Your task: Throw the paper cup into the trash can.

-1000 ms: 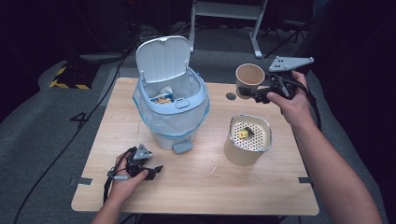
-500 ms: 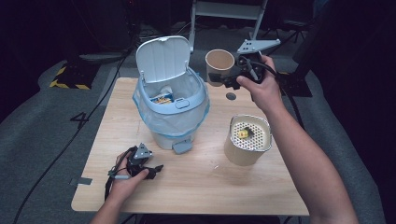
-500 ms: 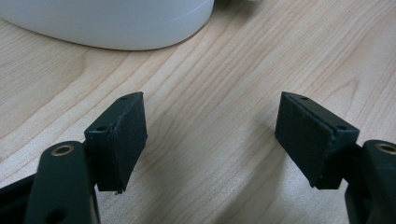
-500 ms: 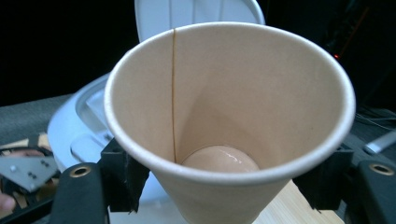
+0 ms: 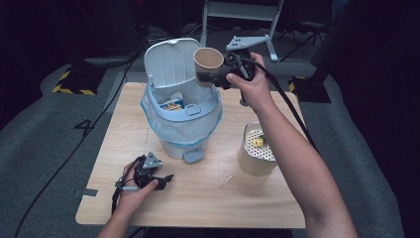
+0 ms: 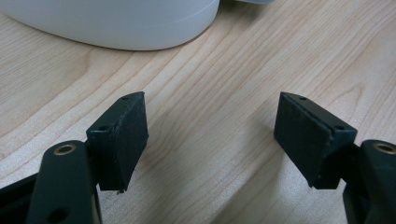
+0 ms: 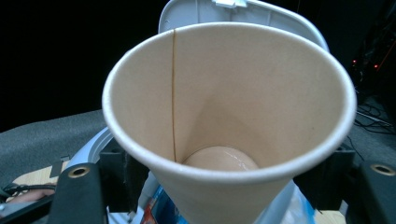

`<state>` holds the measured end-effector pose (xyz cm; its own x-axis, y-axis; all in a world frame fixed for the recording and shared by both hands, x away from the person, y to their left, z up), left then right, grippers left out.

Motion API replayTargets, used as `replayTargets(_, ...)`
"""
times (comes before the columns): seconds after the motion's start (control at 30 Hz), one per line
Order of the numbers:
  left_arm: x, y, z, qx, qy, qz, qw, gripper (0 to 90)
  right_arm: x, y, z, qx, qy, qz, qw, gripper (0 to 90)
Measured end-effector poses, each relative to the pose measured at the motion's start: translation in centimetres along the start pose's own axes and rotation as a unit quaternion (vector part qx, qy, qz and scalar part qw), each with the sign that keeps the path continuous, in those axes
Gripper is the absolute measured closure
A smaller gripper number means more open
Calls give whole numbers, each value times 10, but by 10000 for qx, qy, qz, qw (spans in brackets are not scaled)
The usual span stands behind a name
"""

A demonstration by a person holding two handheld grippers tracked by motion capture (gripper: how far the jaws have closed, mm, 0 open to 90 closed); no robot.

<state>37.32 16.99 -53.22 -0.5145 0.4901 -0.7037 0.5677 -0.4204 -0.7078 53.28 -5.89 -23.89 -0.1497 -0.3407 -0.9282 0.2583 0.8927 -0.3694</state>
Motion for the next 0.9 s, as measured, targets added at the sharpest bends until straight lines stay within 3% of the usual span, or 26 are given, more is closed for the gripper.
replayTargets(0.23, -1, 1, 0, 28, 8, -2, 10000, 261, 5, 19, 2, -9, 181, 84, 9998, 285)
replayTargets(0.43, -1, 1, 0, 17, 23, -1, 10000, 261, 12, 36, 4, -12, 254, -12, 9997, 286)
replayTargets(0.7, -1, 1, 0, 10, 28, -1, 10000, 261, 25, 53, 6, 10, 310, -348, 9989, 283)
replayTargets(0.77, -1, 1, 0, 8, 29, -1, 10000, 261, 29, 57, 7, 33, 288, -461, 9985, 273)
replayTargets(0.8, -1, 1, 0, 9, 28, -1, 10000, 261, 33, 61, 7, -17, 299, -538, 9981, 162)
replayTargets(0.83, -1, 1, 0, 9, 29, -2, 10000, 261, 33, 61, 6, 24, 259, -532, 9982, 119)
replayTargets(0.87, -1, 1, 0, 10, 28, -1, 10000, 261, 34, 62, 5, 21, 213, -527, 9984, 120)
replayTargets(0.9, -1, 1, 0, 9, 26, -1, 10000, 261, 33, 61, 3, -27, 166, -518, 9985, 178)
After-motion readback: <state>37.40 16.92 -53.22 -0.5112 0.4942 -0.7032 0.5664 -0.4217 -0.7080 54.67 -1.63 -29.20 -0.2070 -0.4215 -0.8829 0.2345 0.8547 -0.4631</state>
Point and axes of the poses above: each handheld gripper's, and its own axes: y roughly forward along the jaws, x roughly out of its underside, z roughly to its right, the point moved 4 cm from there along y, roughly forward along the jaws, and after that the axes turned 7 degrees about -x, right-handed, at the moved point
